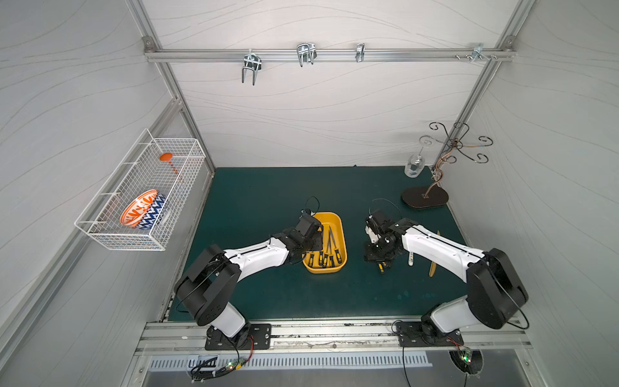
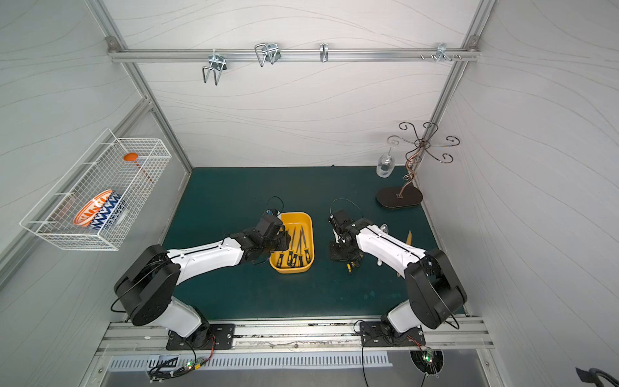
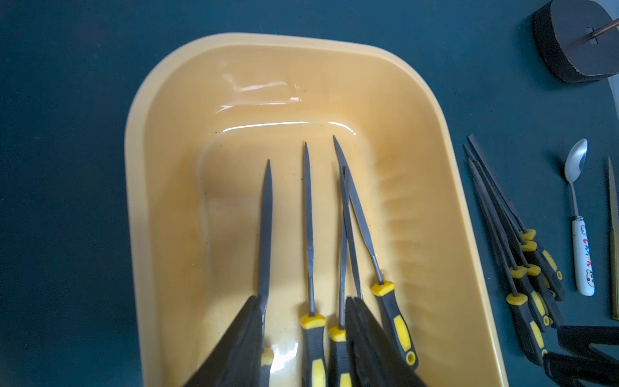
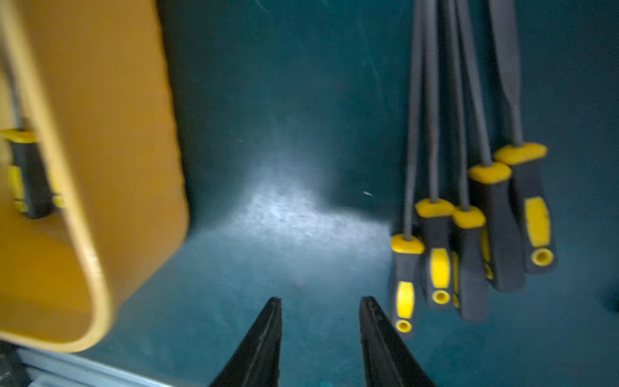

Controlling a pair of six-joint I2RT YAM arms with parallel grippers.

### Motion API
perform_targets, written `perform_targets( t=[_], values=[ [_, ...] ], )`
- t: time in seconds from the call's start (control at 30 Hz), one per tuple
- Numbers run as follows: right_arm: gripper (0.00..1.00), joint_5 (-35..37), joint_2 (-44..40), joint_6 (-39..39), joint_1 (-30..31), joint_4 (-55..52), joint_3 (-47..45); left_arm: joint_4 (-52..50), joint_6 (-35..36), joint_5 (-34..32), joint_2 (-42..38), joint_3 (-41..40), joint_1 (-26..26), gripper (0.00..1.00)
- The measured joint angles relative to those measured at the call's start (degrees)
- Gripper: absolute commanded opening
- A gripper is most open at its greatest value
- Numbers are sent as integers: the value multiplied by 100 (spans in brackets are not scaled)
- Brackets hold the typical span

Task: Put the file tool into the storage box
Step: Pick up the file tool from the center of the board.

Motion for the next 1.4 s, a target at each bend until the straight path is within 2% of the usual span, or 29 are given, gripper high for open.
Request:
perform_targets(
  t=[0.47,0.87,1.0,1.23,1.4],
  values=[
    [43,437,208,28,-48,-107,-262,61,-50,2,-7,-4,0,46],
    [38,334,474,26,-109,-55,-393,59,-68,2,-37,-9,0,47],
    [29,258,540,26,-109,-13,-413,61,-72,2,-52,-9,0,47],
    [4,256,540,26,-122,-9,-413,160,-111,98,-107,-66,0,61],
    [0,-256,328,2,-116,313,-494,361,-114,254,-201,-166,0,71]
  ],
)
